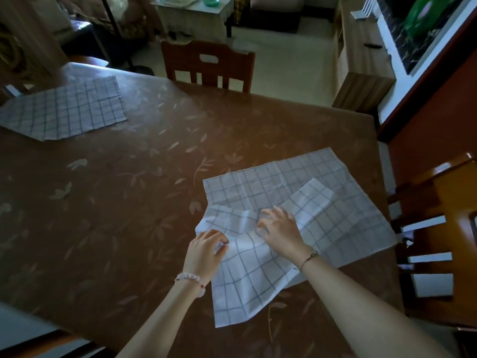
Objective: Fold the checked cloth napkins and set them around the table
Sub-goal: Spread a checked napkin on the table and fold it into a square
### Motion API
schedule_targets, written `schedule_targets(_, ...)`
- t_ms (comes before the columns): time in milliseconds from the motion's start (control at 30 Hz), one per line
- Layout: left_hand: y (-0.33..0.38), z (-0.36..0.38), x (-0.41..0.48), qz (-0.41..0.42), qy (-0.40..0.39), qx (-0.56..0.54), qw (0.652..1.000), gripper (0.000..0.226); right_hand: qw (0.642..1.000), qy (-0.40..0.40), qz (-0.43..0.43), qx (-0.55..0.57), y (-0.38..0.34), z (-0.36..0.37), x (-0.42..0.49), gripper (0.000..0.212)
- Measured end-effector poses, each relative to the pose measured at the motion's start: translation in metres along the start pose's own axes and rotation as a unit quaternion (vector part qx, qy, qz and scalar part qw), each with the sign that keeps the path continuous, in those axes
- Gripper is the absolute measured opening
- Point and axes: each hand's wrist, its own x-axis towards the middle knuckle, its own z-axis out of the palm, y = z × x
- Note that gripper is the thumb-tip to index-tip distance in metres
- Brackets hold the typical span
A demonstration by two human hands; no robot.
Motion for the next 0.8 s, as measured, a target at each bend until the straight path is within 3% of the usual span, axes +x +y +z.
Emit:
schedule_targets(167, 0.007, -0.011, -0.003, 0.036, 0.036, -0.017, 0.999, 0.004, 1.0, 0.0, -0.014, 0.011, 0.008, 0.003, -0.011, 0.021)
schedule_targets(300, 0.013, -0.019, -0.01, 0.069, 0.036, -0.04, 0.996, 0.007, 0.997, -0.016, -0.064, 0.047, 0.007, -0.001, -0.024, 0.058)
schedule_targets(467, 0.019, -0.027, -0.023, 0.094, 0.041, -0.033, 0.994, 0.005, 0.995, 0.001, -0.099, 0.03, -0.001, 0.002, -0.042, 0.022)
schedule_targets(800, 0.016, -0.043, -0.068, 0.078, 0.08, 0.124, 0.986, 0.007, 0.986, 0.108, -0.116, 0.052, -0.002, 0.0, -0.109, 0.01)
